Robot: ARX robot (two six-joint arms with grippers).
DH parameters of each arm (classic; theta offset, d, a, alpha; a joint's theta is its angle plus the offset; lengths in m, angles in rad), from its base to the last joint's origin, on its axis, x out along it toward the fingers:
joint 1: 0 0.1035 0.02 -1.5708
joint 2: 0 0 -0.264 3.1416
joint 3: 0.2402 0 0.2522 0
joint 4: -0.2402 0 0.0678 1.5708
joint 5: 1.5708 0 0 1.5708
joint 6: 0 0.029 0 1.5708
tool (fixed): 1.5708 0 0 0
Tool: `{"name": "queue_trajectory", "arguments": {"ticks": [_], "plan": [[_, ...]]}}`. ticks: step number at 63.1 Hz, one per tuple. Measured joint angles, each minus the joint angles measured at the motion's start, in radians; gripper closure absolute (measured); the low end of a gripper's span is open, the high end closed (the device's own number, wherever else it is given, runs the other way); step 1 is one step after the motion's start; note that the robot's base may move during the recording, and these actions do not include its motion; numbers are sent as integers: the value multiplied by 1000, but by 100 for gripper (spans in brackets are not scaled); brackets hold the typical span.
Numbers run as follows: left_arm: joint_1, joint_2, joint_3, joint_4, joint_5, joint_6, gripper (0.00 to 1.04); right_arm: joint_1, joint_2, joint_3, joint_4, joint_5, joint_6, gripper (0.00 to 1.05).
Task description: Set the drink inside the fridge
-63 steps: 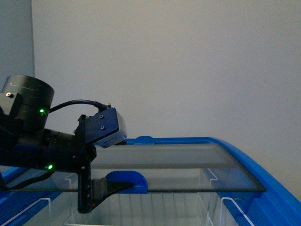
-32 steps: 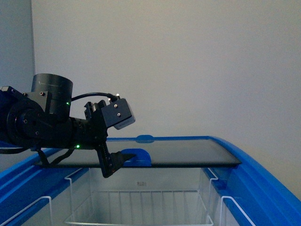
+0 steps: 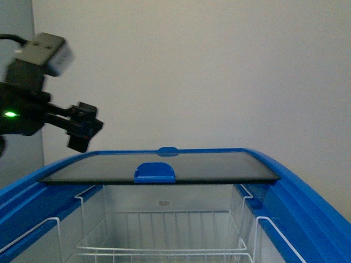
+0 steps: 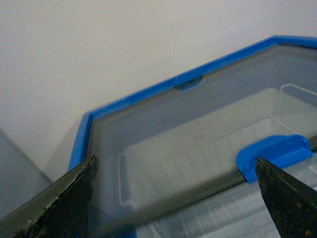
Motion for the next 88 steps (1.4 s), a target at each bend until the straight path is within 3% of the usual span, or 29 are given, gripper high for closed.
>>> {"name": "queue_trajectory", "arguments": {"ticks": [12, 18, 22, 28, 35, 45, 54, 59, 88], "plan": [[71, -335, -354, -47, 29, -285, 8, 0, 0, 0, 0, 3, 0, 67], [113, -603, -646, 51, -170, -299, 26, 1, 0, 0, 0, 0, 0, 67], [119, -762, -791, 41, -192, -299, 37, -5, 12, 14, -44, -9, -24, 67], [118, -917, -942, 38, -190, -297, 58, -100, 89, 131, -313, -212, -224, 67], [118, -962, -987, 32, -190, -296, 77, -148, 255, 192, -204, -332, -445, 67], [118, -1023, -1024, 18, -190, -296, 102, -72, 539, 369, -82, -386, -755, 67], [118, -1089, -1062, -15, -190, -296, 102, 56, 906, 623, -115, -426, -1101, 67], [118, -1122, -1075, -33, -190, -296, 102, 106, 1077, 761, -137, -385, -1184, 67], [118, -1268, -1136, -106, -188, -295, 102, 247, 1596, 1114, -187, -261, -1204, 67]]}}
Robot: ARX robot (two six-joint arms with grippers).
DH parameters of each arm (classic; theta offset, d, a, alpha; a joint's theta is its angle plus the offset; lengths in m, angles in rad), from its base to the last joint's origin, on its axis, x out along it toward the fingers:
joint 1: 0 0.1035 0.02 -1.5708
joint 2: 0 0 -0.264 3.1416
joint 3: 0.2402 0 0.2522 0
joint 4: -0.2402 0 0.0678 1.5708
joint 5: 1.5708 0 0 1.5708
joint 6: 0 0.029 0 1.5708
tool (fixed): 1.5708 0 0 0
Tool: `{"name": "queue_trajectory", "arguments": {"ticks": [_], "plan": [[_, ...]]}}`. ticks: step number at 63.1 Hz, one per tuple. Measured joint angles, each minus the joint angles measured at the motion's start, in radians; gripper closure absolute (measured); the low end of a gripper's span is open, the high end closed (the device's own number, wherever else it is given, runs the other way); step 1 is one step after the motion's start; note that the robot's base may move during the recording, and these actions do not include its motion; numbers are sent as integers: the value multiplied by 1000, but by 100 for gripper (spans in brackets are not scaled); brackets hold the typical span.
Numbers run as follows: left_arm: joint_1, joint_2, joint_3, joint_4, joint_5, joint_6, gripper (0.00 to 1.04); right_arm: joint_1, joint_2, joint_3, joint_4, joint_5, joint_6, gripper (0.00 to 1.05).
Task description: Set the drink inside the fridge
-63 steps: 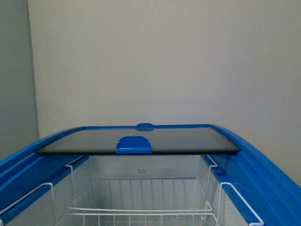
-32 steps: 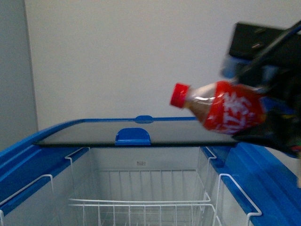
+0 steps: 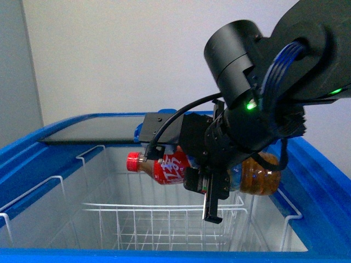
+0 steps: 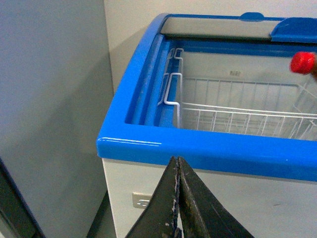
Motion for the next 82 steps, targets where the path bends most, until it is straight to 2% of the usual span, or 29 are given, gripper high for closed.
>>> {"name": "queue_trajectory", "arguments": {"ticks": [25, 31, 47, 58, 62, 71, 80, 82], "plan": [[0, -98, 0, -95, -2, 0, 102, 11, 214, 64, 111, 47, 23, 67], [0, -243, 0, -261, -2, 0, 102, 12, 283, 89, 150, 51, 24, 67], [0, -271, 0, -271, -3, 0, 102, 47, 454, 98, 276, 60, 46, 67], [0, -271, 0, -273, -3, 0, 102, 56, 469, 106, 300, 68, 52, 67], [0, -271, 0, -273, -3, 0, 102, 57, 469, 106, 299, 66, 56, 55], [0, -271, 0, -273, -2, 0, 102, 58, 467, 106, 299, 46, 58, 37], [0, -271, 0, -273, -3, 0, 102, 55, 384, 59, 307, 11, 92, 7], [0, -271, 0, -273, -3, 0, 102, 53, 345, 41, 314, -2, 103, 6]]}}
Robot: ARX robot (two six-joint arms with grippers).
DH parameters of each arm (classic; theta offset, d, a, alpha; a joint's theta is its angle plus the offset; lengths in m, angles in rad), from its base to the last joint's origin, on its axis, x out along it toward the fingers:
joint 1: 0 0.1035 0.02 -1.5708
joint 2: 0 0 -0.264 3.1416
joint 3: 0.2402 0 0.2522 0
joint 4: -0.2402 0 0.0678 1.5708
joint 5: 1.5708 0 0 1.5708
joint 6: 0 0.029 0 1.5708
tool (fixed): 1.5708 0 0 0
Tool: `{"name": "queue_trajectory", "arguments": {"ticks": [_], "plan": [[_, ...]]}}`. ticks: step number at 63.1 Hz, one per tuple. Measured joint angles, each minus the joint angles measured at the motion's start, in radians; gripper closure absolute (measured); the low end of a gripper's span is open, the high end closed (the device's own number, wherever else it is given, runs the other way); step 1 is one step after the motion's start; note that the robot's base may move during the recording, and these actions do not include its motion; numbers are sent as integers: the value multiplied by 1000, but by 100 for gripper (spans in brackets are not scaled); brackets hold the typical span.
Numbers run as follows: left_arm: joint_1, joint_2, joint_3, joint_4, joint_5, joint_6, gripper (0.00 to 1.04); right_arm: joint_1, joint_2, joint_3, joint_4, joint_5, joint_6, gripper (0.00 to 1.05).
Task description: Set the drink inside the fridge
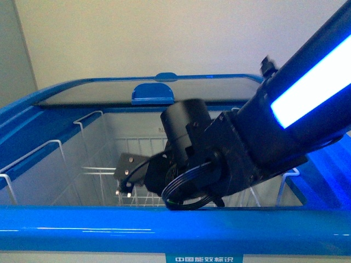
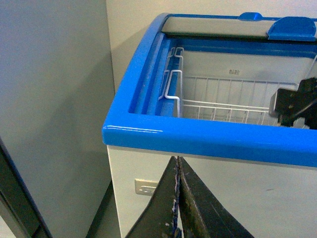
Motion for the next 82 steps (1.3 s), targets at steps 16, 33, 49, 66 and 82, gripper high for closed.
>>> {"name": "queue_trajectory", "arguments": {"ticks": [16, 33, 49, 66, 82], "plan": [[0, 0, 0, 0, 0, 0, 102, -30, -339, -204, 20, -131, 141, 7], [0, 0, 0, 0, 0, 0, 102, -162, -718, -442, 73, -55, 503, 7], [0, 0, 0, 0, 0, 0, 102, -340, -1017, -644, -60, 224, 883, 7], [0, 0, 0, 0, 0, 0, 102, -325, -1629, -1100, -1, 140, 1023, 27], [0, 0, 0, 0, 1, 0, 102, -436, -1772, -1280, 49, -10, 989, 74]]}}
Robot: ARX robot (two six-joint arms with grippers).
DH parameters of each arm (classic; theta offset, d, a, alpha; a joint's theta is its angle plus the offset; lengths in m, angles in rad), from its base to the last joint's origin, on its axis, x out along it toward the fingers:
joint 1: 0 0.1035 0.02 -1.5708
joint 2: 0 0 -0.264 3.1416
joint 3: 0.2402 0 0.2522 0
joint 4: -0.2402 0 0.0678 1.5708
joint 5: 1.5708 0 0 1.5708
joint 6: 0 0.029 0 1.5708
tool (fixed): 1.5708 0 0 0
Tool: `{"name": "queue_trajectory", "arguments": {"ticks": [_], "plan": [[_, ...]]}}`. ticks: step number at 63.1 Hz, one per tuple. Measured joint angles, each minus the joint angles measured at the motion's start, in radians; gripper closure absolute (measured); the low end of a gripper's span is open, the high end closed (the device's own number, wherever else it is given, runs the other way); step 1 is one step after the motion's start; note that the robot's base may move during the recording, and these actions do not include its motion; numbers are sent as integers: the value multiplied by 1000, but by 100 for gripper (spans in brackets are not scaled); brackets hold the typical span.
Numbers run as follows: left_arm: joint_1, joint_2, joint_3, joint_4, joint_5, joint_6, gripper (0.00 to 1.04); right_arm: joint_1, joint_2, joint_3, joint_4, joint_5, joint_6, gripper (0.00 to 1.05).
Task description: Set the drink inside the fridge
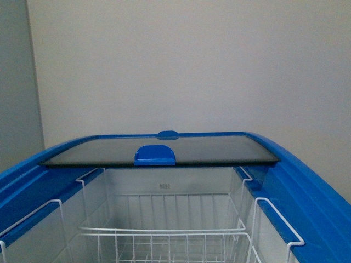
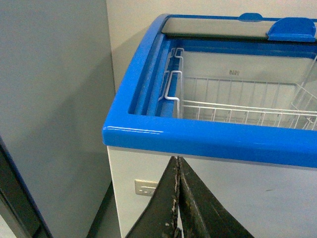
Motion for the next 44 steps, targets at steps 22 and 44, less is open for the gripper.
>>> {"name": "queue_trajectory", "arguments": {"ticks": [22, 44], "plan": [[0, 0, 0, 0, -1, 0, 102, -51, -119, -106, 0, -23, -4, 102], [0, 0, 0, 0, -1, 0, 102, -51, -208, -153, -36, -23, -4, 102]]}}
